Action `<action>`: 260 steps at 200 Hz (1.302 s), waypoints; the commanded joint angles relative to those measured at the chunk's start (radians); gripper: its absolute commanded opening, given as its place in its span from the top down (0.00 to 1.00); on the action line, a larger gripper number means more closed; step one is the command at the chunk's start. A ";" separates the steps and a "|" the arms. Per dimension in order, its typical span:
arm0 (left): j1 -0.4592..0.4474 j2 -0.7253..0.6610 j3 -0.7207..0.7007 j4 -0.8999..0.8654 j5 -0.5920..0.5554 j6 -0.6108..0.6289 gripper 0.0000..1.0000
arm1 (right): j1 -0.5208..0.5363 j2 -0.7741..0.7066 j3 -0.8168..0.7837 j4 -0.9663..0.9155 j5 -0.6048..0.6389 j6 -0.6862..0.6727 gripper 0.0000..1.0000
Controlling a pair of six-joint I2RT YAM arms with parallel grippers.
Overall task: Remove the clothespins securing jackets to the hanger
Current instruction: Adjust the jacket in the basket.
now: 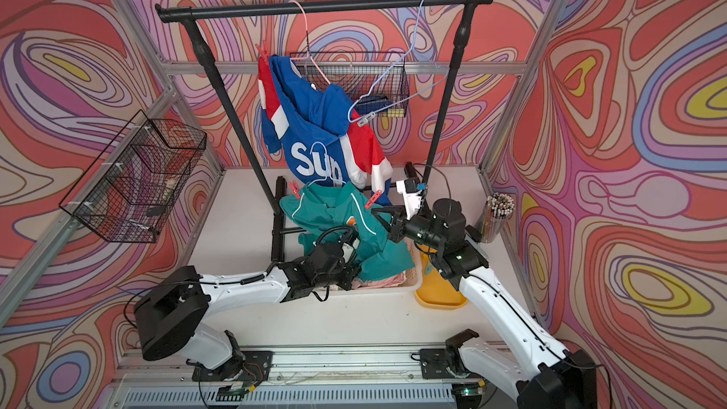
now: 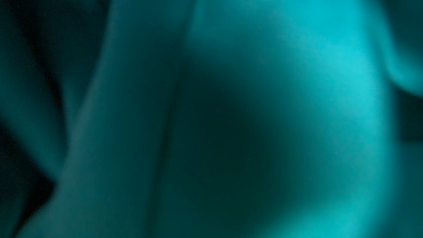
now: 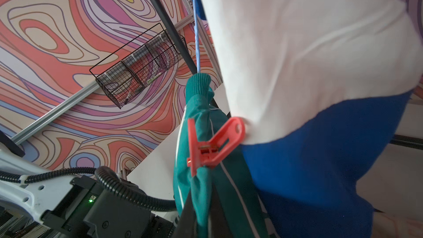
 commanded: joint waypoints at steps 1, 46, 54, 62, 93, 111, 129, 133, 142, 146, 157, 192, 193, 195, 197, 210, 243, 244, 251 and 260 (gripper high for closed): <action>-0.002 0.071 -0.043 0.139 -0.053 -0.044 1.00 | 0.007 -0.009 -0.034 0.024 0.006 0.007 1.00; -0.002 0.129 -0.121 0.232 -0.075 -0.095 1.00 | 0.007 -0.002 -0.087 0.042 0.003 0.013 1.00; -0.002 0.126 -0.128 0.231 -0.083 -0.095 0.99 | 0.007 0.000 -0.093 0.045 0.000 0.012 1.00; -0.002 0.116 -0.131 0.222 -0.085 -0.095 0.95 | 0.008 0.001 -0.099 0.051 0.000 0.012 1.00; -0.005 -0.018 -0.144 0.147 -0.089 -0.085 0.58 | 0.011 0.005 -0.106 0.054 0.001 0.010 1.00; -0.005 -0.132 -0.143 0.035 -0.108 -0.062 0.44 | 0.012 -0.002 -0.100 0.046 0.009 0.003 1.00; -0.005 -0.256 -0.135 -0.107 -0.128 -0.032 0.38 | 0.013 -0.008 -0.099 0.037 0.016 -0.007 1.00; -0.006 -0.287 -0.135 -0.134 -0.135 -0.028 0.36 | 0.014 -0.007 -0.099 0.035 0.018 -0.008 1.00; -0.005 -0.345 -0.130 -0.207 -0.153 -0.021 0.33 | 0.014 -0.008 -0.098 0.030 0.022 -0.014 1.00; -0.005 -0.370 -0.125 -0.240 -0.157 -0.016 0.32 | 0.016 -0.010 -0.096 0.028 0.024 -0.016 1.00; -0.005 -0.440 -0.112 -0.325 -0.164 -0.002 0.31 | 0.019 -0.015 -0.093 0.020 0.034 -0.022 1.00; 0.011 -0.605 -0.010 -0.582 -0.213 0.040 0.28 | 0.037 -0.033 -0.069 -0.033 0.068 -0.059 1.00; 0.013 -0.607 -0.005 -0.585 -0.214 0.041 0.28 | 0.038 -0.033 -0.069 -0.035 0.069 -0.060 1.00; 0.018 -0.612 0.002 -0.595 -0.213 0.043 0.28 | 0.039 -0.034 -0.069 -0.038 0.071 -0.062 1.00; 0.024 -0.616 0.009 -0.601 -0.211 0.044 0.28 | 0.039 -0.035 -0.069 -0.040 0.074 -0.063 1.00; 0.068 -0.625 0.046 -0.618 -0.167 0.053 0.27 | 0.041 -0.037 -0.069 -0.041 0.083 -0.067 1.00; 0.170 -0.595 0.159 -0.592 -0.080 0.088 0.26 | 0.060 -0.019 -0.058 -0.044 0.079 -0.072 1.00; 0.173 -0.592 0.163 -0.590 -0.080 0.090 0.27 | 0.061 -0.018 -0.058 -0.044 0.079 -0.073 1.00; 0.197 -0.572 0.201 -0.587 -0.072 0.094 0.26 | 0.070 -0.013 -0.058 -0.046 0.083 -0.077 1.00; 0.227 -0.535 0.254 -0.591 -0.070 0.097 0.26 | 0.083 -0.004 -0.057 -0.052 0.089 -0.083 1.00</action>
